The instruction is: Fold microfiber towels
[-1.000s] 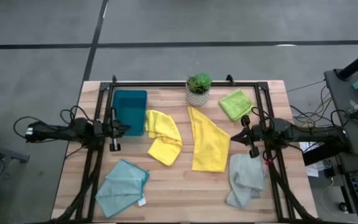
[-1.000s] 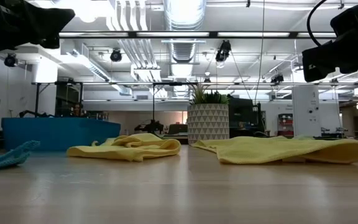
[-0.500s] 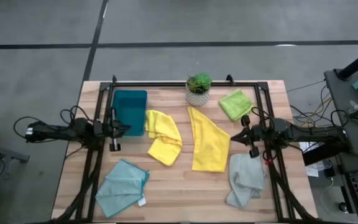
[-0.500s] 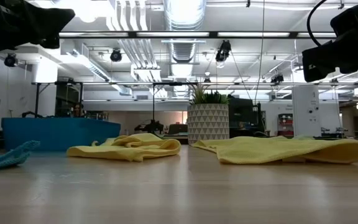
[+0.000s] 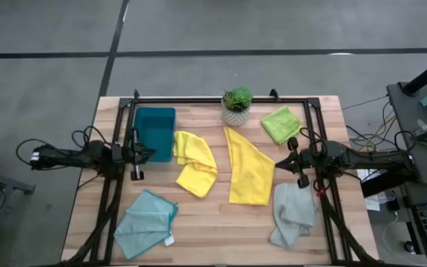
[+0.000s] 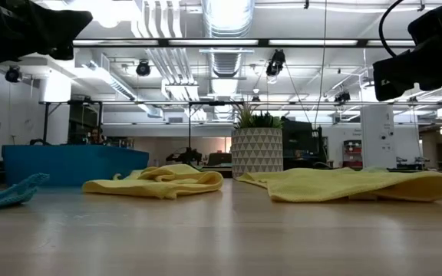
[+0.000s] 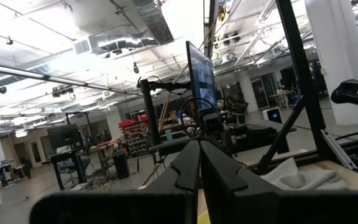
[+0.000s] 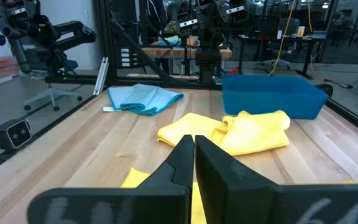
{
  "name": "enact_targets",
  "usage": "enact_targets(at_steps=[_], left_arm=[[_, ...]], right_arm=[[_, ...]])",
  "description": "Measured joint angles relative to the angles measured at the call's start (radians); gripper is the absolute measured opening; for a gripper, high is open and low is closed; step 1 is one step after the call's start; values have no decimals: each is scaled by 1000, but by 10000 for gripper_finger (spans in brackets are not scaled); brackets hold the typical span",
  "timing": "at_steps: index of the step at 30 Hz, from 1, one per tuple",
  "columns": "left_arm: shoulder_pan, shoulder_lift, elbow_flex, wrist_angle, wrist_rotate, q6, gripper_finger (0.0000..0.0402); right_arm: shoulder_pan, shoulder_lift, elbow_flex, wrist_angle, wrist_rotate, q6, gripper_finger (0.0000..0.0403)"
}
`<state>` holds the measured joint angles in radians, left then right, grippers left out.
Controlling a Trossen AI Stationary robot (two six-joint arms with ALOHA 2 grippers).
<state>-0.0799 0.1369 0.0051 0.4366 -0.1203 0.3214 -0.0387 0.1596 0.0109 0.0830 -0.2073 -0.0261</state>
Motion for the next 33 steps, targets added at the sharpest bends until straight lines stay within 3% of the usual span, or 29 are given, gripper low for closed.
enact_targets(at_steps=[4, 6, 9, 12, 19, 28, 33], left_arm=[[0, 0, 0, 0, 0, 0, 0], [0, 0, 0, 12, 6, -14, 0], [-1, 8, 0, 104, 62, -324, 0], [-1, 3, 0, 149, 62, -575, 0], [-1, 0, 0, 166, 63, -859, 0], [-1, 0, 0, 167, 58, -865, 0], [0, 2, 0, 168, -1, -770, 0]], right_arm=[[0, 0, 0, 3, 0, -10, 9], [3, 0, 0, 1, -10, 142, 9], [7, 0, 0, -6, -29, 615, 9], [6, 0, 0, 3, -24, 752, 9], [6, -1, 0, 5, -25, 775, 9], [6, 0, 0, 3, 0, 714, 9], [6, 0, 0, 0, 32, 655, 9]])
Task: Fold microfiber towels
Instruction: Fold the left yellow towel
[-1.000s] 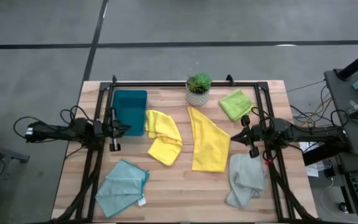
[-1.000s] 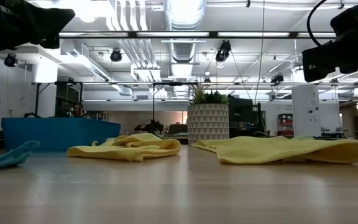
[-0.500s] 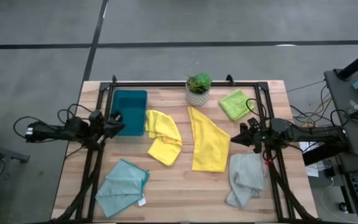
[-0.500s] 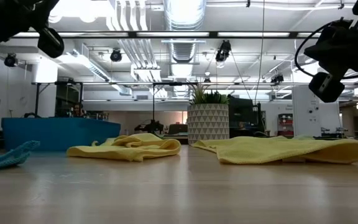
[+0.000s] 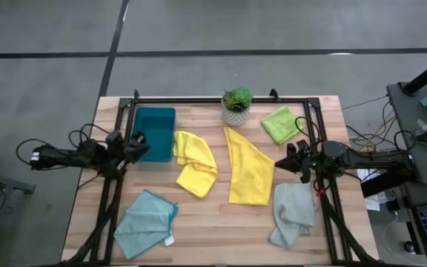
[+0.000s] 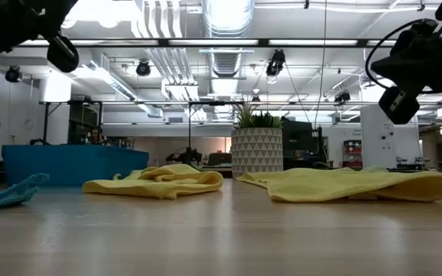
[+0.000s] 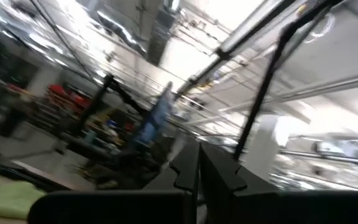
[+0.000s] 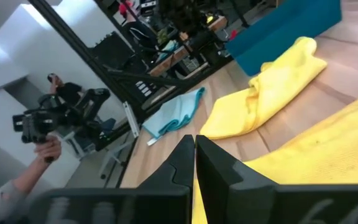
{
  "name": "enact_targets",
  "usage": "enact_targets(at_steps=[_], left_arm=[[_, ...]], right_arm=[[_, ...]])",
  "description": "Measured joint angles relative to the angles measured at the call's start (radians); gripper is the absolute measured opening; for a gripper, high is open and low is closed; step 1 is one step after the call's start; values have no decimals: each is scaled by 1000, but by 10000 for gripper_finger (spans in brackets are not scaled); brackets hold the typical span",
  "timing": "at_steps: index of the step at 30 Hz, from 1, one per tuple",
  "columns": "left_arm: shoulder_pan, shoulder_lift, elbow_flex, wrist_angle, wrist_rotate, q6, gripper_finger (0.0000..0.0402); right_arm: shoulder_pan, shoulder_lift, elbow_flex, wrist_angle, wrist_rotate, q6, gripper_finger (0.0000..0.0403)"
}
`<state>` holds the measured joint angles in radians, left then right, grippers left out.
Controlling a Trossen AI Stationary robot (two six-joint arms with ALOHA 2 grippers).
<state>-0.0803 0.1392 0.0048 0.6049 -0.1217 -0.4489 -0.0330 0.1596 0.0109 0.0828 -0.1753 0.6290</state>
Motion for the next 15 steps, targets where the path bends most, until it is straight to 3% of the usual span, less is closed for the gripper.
enact_targets(at_steps=[8, 12, 15], left_arm=[[0, 93, 0, 152, -11, 63, 0], [0, 164, 0, 241, -11, 63, 0], [0, 218, 7, 252, -11, 64, 0]], right_arm=[[0, 3, 0, -1, 0, -21, 9], [0, 9, 0, -5, 6, -158, 9], [0, 22, 0, 11, 82, -265, 9]])
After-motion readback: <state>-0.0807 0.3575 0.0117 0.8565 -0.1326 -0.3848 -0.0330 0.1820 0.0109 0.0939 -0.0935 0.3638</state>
